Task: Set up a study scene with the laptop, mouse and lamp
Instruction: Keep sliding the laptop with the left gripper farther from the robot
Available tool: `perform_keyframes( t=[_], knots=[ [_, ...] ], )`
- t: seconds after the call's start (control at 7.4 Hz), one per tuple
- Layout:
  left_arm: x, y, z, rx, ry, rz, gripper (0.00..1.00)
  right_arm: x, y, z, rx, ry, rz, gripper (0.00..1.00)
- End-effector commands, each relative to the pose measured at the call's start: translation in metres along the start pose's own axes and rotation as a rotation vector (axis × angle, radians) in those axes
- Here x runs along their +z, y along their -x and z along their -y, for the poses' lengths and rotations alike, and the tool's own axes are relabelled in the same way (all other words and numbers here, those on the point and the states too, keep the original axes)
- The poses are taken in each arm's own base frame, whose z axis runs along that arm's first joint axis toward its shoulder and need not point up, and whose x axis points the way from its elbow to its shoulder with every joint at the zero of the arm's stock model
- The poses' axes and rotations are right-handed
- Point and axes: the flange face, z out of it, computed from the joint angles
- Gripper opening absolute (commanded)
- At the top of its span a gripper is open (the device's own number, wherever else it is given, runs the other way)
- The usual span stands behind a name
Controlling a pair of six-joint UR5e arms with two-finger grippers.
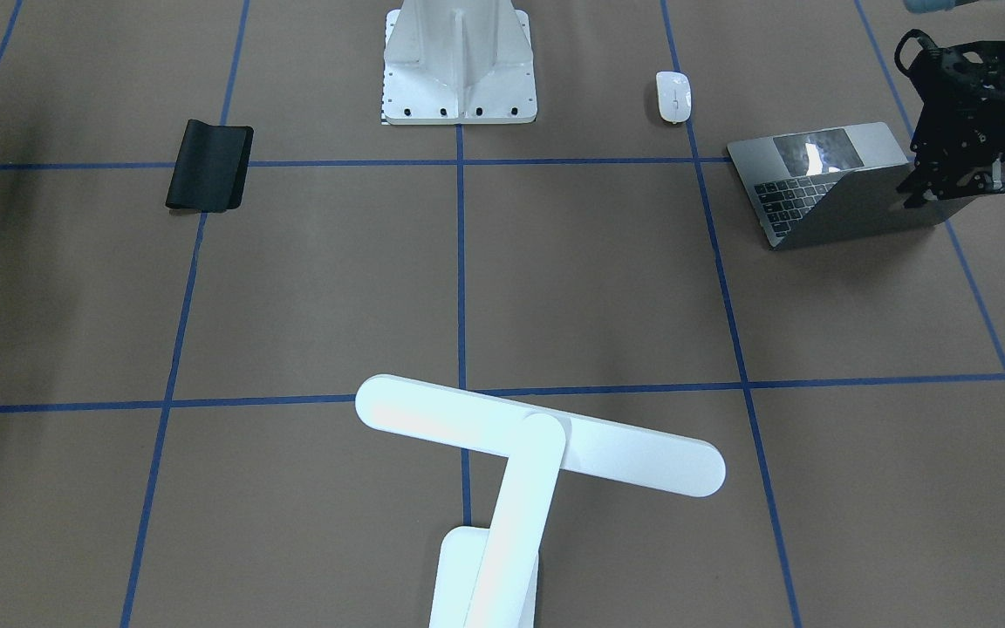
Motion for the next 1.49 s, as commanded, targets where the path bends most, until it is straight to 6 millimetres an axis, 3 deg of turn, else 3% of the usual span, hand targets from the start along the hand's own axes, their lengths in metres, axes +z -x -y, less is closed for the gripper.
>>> perform_keyframes(
  t=[0.0, 0.54, 0.81, 1.35],
  knots=[
    [0.0, -0.007, -0.006, -0.018, 0.002, -0.016, 0.56, -0.001, 0.001, 0.0, 0.0, -0.002, 0.0, 1.0],
    [0.014, -0.02, -0.026, -0.065, 0.024, -0.052, 0.61, -0.001, 0.0, -0.004, 0.001, -0.001, -0.001, 1.0],
    [0.014, -0.023, -0.025, -0.074, 0.023, -0.056, 0.61, -0.001, -0.002, -0.006, 0.004, 0.002, -0.001, 1.0],
    [0.029, -0.036, -0.031, -0.104, 0.04, -0.096, 0.74, -0.001, -0.002, -0.007, 0.005, 0.002, -0.002, 1.0]
  ],
)
